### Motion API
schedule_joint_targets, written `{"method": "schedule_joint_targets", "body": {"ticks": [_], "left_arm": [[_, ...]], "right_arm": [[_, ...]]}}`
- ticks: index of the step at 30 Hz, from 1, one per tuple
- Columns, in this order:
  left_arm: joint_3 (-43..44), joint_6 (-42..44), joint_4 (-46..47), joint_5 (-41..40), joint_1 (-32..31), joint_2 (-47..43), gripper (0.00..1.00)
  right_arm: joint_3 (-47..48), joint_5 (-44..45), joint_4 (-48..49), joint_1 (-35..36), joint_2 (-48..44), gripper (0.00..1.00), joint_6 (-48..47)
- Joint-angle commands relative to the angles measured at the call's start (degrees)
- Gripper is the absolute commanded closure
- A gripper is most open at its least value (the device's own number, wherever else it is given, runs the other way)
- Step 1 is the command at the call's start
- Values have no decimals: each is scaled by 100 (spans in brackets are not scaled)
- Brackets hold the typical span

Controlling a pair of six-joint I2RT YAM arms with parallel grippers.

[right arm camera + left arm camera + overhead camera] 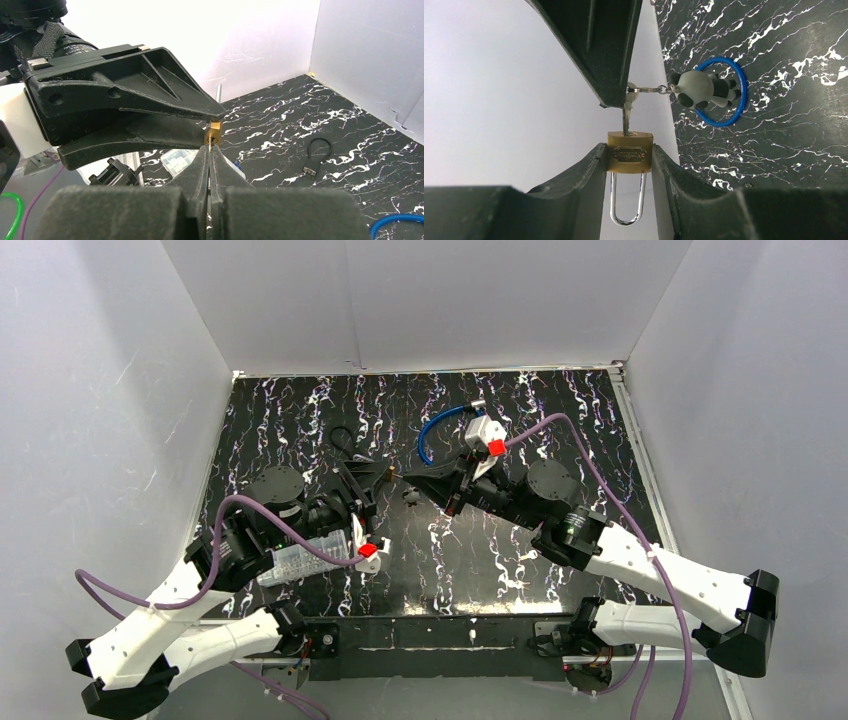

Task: Unlock with the key
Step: Unlock the lock.

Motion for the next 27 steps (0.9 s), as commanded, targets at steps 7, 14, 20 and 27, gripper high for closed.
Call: {"method": "schedule_joint_targets", "body": {"ticks": [7,14,20,27], "left_arm": [[197,22,148,163,-25,-84,100],[219,13,149,190,-21,-85,100],[247,-9,196,234,-20,-47,100],[367,-266,341,441,-36,54,100]], "right_arm": [[264,71,458,-30,113,99,-52],[270,63,497,-39,180,99,-39],[312,-8,567,-47,258,99,-4],[318,-103,771,-47,447,99,115]]}}
